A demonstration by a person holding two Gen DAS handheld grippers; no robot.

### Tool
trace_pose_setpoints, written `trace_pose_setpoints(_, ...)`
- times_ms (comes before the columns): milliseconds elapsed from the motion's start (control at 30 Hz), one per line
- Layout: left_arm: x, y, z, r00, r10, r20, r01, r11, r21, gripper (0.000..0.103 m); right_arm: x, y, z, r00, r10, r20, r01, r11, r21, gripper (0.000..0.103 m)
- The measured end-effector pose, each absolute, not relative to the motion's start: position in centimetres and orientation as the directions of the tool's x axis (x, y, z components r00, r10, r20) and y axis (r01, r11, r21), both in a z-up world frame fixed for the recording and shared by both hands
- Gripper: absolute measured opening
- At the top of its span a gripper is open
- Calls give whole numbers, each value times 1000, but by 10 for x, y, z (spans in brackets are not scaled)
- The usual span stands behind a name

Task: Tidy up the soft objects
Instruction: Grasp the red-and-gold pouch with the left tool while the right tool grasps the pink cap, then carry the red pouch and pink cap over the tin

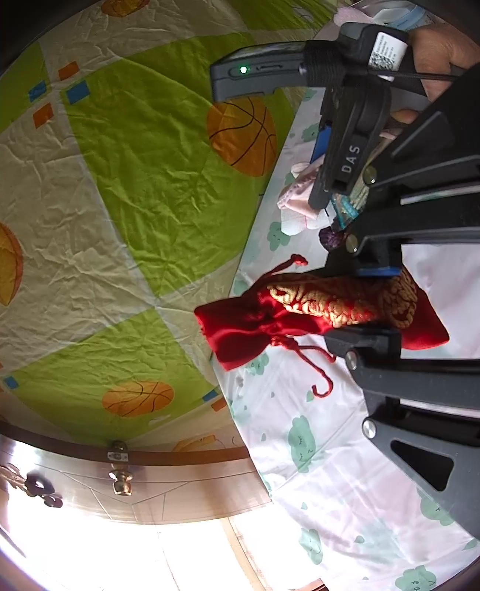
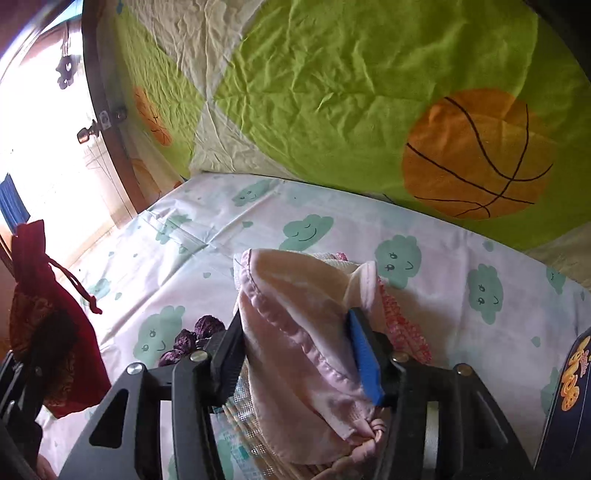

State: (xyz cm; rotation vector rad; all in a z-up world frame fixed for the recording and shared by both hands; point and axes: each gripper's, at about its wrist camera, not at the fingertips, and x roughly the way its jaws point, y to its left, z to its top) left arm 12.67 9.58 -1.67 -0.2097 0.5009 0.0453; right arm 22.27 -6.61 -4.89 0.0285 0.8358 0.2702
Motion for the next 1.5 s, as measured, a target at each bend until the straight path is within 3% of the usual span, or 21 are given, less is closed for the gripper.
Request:
trace_pose_setpoints(33, 128, 97, -18, 872, -16, -488, -93, 976, -197, 17, 220, -71, -47, 636, 272, -722, -223, 961, 167, 38)
trace_pose_setpoints(133, 130, 98, -20, 865, -31, -500, -89, 973, -214, 17, 211, -84, -43, 626, 324, -709, -209, 946, 249, 21)
trace_pose_setpoints(233, 129, 98, -20, 870, -35, -492, -84, 972, -217, 17, 192, -100, -33, 657, 379, -652, -199, 921, 335, 13)
trace_pose_setpoints(467, 126, 93, -19, 881, -61, -468, -47, 975, -216, 19, 119, -133, 10, 815, 439, -378, -256, 859, 444, 12)
trace_pose_setpoints(1133, 102, 61, -4, 935, -101, -339, 62, 990, -125, 19, 45, -202, 13, 895, 258, -364, -125, 929, 349, 12)
trace_pose_setpoints(1500, 88, 26, -4, 923, -158, -351, 125, 985, -116, 19, 37, -216, 22, 917, 95, -388, -3, 973, 233, 12)
